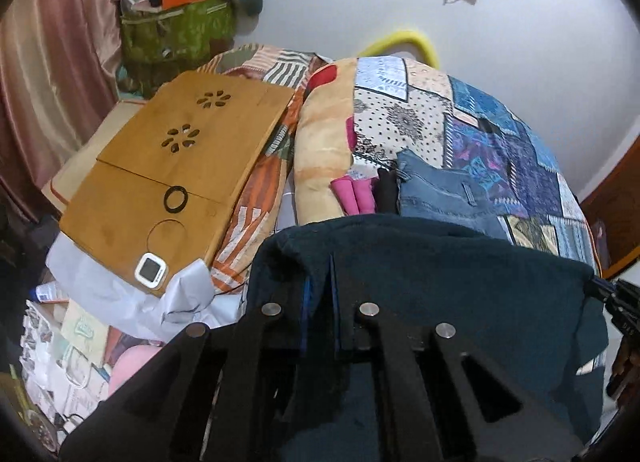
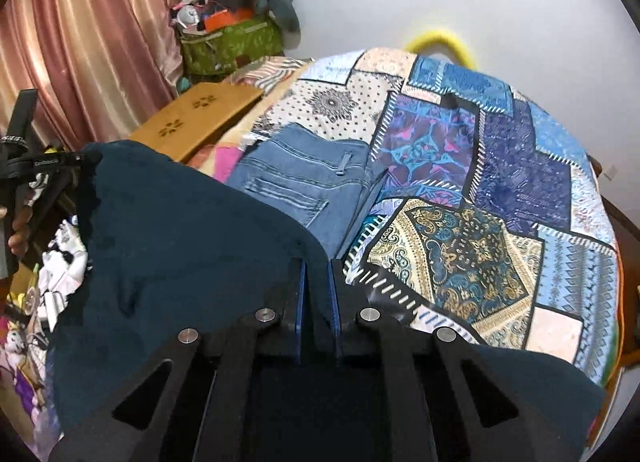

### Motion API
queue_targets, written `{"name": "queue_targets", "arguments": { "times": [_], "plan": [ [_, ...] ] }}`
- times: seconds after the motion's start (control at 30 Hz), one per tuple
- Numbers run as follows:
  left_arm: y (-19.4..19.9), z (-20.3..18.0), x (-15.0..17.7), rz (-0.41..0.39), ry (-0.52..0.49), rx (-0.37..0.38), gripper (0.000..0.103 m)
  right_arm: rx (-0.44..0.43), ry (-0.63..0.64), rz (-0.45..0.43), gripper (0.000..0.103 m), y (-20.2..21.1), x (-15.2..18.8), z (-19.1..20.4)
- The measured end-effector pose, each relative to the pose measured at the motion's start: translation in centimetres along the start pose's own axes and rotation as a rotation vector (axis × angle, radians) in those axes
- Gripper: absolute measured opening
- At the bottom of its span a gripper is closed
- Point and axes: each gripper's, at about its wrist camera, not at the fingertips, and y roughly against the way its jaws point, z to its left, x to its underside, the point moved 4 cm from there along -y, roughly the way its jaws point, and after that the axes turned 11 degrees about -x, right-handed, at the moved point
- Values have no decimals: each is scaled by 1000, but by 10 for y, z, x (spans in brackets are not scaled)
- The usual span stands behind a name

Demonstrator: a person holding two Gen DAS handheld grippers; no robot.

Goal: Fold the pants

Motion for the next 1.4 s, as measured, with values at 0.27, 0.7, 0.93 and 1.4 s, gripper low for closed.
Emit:
{"name": "queue_targets", "arguments": {
  "times": [0.27,0.7,0.93,1.4],
  "plan": [
    [58,8,54,-73,-63,-31,8,-17,6,-21,9,41,51,47],
    [101,37,151,-84,-73,-89,8,-43,-25,-45,8,72,129,96],
    [80,55,200,8,-5,-87,9,-70,-64,-16,8,58,169,115],
    [74,57,244,97,-30,-162,13,-82,-116,-36,14,63,192,125]
  ]
}}
